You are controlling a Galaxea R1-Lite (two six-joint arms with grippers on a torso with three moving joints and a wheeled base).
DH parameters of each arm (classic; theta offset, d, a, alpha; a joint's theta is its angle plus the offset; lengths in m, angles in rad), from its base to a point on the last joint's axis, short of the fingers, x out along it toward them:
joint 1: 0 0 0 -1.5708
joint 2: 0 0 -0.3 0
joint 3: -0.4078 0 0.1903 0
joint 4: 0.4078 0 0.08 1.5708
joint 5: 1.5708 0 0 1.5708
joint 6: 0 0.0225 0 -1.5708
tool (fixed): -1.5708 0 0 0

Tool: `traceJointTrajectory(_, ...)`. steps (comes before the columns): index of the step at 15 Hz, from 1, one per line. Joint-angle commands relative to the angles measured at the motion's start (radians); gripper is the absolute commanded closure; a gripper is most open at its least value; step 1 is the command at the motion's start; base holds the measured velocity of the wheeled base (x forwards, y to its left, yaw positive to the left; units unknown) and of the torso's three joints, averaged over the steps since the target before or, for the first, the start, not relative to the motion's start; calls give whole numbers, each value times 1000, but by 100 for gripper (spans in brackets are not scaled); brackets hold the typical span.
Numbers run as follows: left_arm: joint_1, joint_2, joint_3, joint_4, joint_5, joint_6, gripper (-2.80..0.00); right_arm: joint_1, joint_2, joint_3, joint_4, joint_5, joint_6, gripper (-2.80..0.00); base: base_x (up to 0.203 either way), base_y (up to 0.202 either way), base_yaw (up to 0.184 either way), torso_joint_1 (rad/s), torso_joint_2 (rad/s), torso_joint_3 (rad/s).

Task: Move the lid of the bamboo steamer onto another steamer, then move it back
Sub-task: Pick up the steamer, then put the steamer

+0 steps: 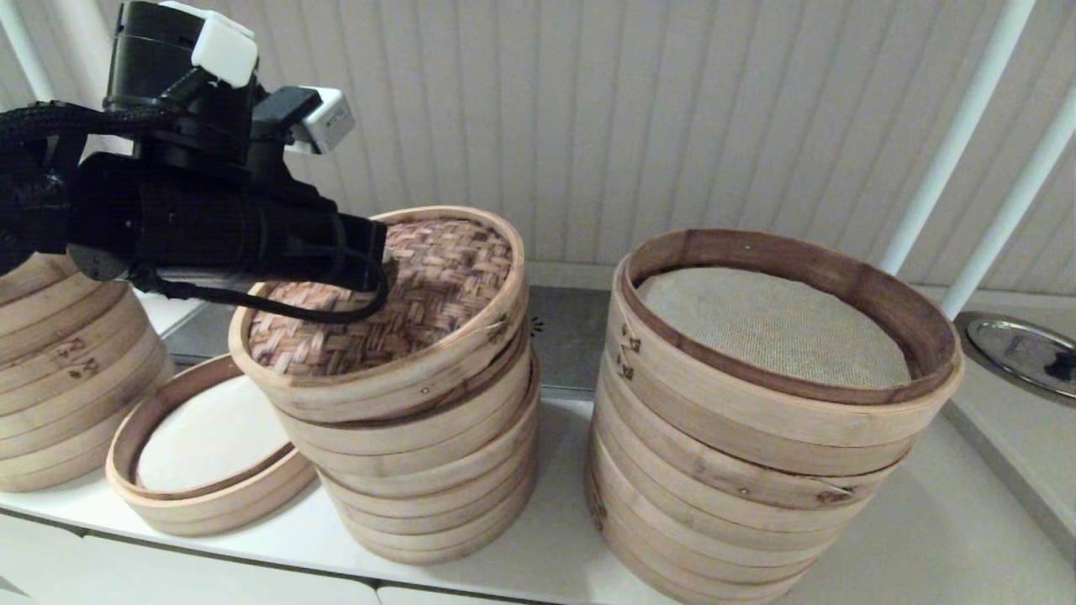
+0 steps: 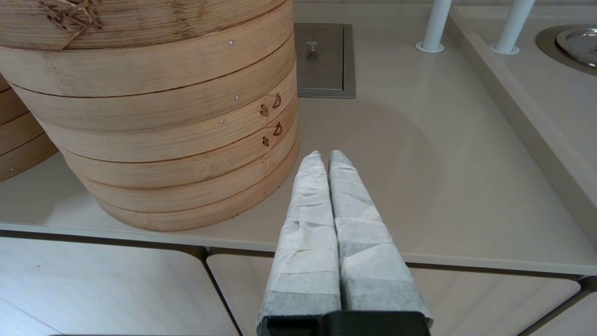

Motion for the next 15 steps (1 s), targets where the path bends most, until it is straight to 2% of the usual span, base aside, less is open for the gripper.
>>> traceJointTrajectory(1, 3, -13, -3, 5, 0, 0, 0, 1, 1, 2, 0, 0, 0, 0, 0, 0, 0, 0, 0, 0)
traceJointTrajectory(6, 44, -22, -12, 13, 0, 3, 0, -1, 0, 2, -1, 0, 0, 0, 0, 0, 0, 0, 0, 0)
traceJointTrajectory(15, 97, -30, -12, 27, 0, 49, 0, -1, 0, 2, -1, 0, 0, 0, 0, 0, 0, 0, 0, 0)
